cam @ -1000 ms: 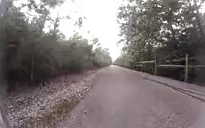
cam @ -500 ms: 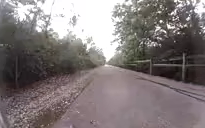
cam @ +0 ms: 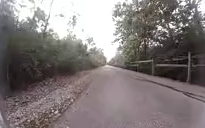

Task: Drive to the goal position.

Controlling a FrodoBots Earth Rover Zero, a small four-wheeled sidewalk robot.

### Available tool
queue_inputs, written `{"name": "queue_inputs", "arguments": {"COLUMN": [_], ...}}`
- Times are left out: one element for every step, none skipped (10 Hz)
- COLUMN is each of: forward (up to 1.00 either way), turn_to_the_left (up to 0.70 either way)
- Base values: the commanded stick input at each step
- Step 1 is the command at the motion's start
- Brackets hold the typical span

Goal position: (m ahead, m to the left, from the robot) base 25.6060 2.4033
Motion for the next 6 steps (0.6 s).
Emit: {"name": "queue_inputs", "arguments": {"forward": [0.70, 0.70, 0.70, 0.70, 0.70, 0.70], "turn_to_the_left": [0.00, 0.00, 0.00, 0.00, 0.00, 0.00]}}
